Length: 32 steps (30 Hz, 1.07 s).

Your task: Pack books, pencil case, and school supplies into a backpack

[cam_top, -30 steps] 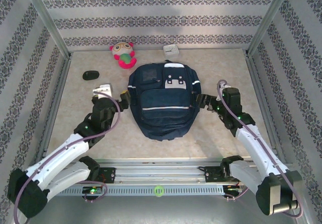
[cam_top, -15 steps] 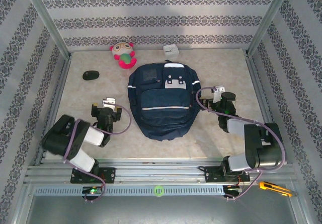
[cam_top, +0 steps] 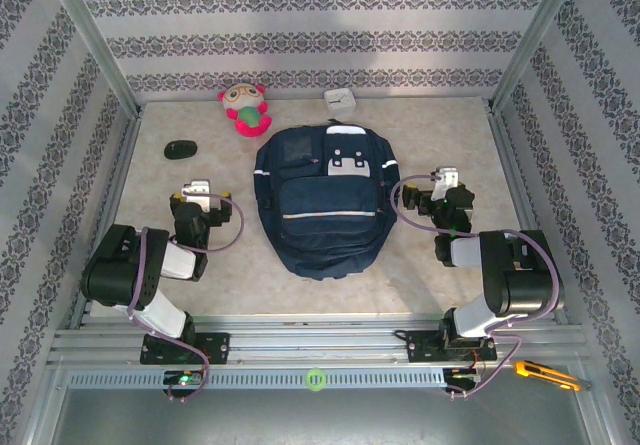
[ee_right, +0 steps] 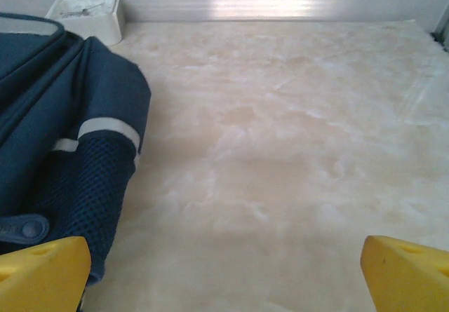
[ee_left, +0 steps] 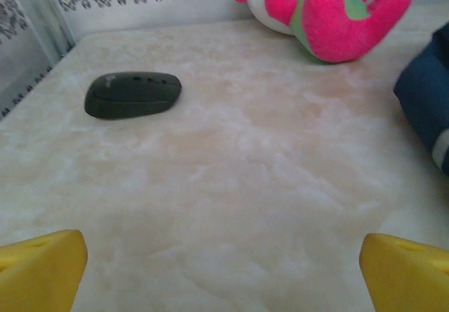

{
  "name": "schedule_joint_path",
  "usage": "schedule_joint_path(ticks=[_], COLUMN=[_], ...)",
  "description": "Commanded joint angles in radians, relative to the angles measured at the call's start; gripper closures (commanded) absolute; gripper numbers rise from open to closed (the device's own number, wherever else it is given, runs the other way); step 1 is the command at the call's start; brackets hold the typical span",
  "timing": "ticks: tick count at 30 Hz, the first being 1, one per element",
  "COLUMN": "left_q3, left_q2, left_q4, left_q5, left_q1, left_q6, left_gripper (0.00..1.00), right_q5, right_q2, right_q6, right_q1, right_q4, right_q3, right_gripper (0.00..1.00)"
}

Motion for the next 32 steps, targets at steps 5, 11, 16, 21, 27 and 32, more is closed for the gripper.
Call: schedule_joint_path(ticks=[5, 11, 16, 21, 27, 32], left_q3=[0.100, 0.091, 0.091, 0.091, 0.098, 0.094], left_q2=[-0.010, -0.005, -0.005, -0.003, -0.004, -0.003], left_q4=[-0.142, -0.114, -0.115, -0.115, -0.130, -0.122], left_q5=[0.067, 0.083, 0.083, 0.082, 0.065, 0.059], left_q1=[0.014, 0.015, 0.014, 0.014, 0.014, 0.014], left_q6=[-0.011, 0.002, 0.002, 0.002, -0.009, -0.008], left_gripper=[0.01, 0.01, 0.01, 0.01, 0.01, 0.01], right_q5=[0.042, 0.032, 0.030, 0.013, 0.007, -0.039], right_q2=[0.000, 0.001, 0.002, 0.000, -0.001, 0.001], right_q6=[0.021, 0.017, 0.019, 0.026, 0.029, 0.019], right_q1=[-0.001, 0.000, -0.001, -0.011, -0.014, -0.018], right_q4=[0.032, 0.031, 0.031, 0.032, 0.034, 0.033], right_q3=[0.014, 0.015, 0.015, 0.012, 0.012, 0.014], right_gripper=[0.02, 0.02, 0.02, 0.02, 0.02, 1.00])
